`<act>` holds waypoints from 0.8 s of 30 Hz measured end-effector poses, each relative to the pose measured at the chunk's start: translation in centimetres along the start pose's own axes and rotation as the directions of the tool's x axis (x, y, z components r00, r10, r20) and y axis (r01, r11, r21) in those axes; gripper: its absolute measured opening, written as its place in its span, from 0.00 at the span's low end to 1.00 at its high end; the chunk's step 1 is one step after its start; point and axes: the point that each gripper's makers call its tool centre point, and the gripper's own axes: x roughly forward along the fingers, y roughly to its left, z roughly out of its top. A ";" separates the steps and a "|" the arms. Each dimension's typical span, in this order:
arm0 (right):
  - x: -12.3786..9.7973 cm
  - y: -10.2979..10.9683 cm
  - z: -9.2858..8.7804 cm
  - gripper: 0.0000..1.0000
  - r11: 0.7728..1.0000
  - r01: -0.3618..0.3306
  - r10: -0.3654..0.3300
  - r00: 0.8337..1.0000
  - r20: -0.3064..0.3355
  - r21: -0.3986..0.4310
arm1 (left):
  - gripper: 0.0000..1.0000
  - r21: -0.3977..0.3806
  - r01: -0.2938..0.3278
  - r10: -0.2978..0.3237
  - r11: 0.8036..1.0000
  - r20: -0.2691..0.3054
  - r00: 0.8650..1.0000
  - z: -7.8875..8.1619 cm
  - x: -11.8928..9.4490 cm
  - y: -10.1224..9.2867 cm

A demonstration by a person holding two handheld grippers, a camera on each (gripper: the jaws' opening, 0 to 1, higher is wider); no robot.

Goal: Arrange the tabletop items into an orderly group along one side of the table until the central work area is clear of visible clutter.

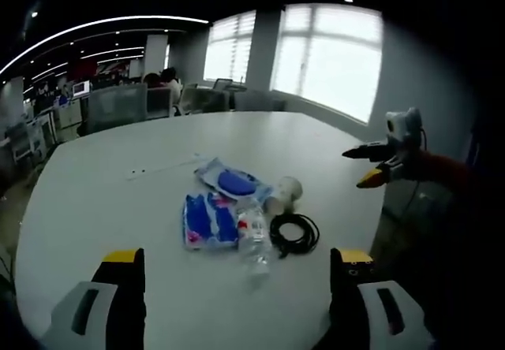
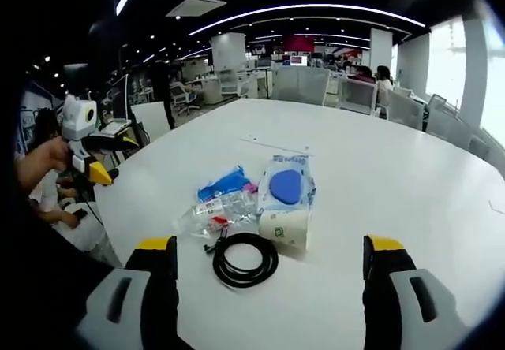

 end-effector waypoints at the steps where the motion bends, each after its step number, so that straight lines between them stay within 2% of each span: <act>1: 0.0 0.0 0.0 0.93 1.000 0.002 -0.002 1.000 0.000 0.002 | 0.95 -0.002 0.003 -0.004 1.000 -0.003 1.000 -0.1 0.1 -0.2; 3: -0.1 -0.2 -0.1 0.93 1.000 0.006 -0.006 1.000 -0.005 0.004 | 0.95 0.012 0.018 -0.017 1.000 -0.044 0.999 -0.9 0.5 -0.9; 9: 0.0 0.0 -0.7 0.91 1.000 -0.004 0.004 1.000 -0.026 -0.005 | 0.85 -0.012 0.033 -0.033 0.999 -0.040 0.999 -1.5 1.4 -1.6; 12: 0.3 0.2 -1.1 0.91 1.000 -0.015 0.014 0.999 -0.042 -0.018 | 0.84 0.026 0.034 -0.032 0.999 -0.058 0.998 -2.1 2.0 -2.3; 15: 0.5 0.4 -1.4 0.91 0.999 -0.019 0.017 0.998 -0.058 -0.029 | 0.83 0.030 0.034 -0.032 0.999 -0.057 0.998 -2.7 2.7 -2.2; 20: 0.7 0.8 -1.7 0.91 0.998 -0.033 0.029 0.997 -0.077 -0.046 | 0.78 0.054 0.024 -0.019 0.998 -0.086 0.996 -3.4 3.8 -2.6; 24: 0.9 0.6 -1.9 0.90 0.998 -0.027 0.022 0.995 -0.093 -0.049 | 0.75 0.055 0.011 -0.007 0.998 -0.063 0.998 -3.4 4.8 -2.7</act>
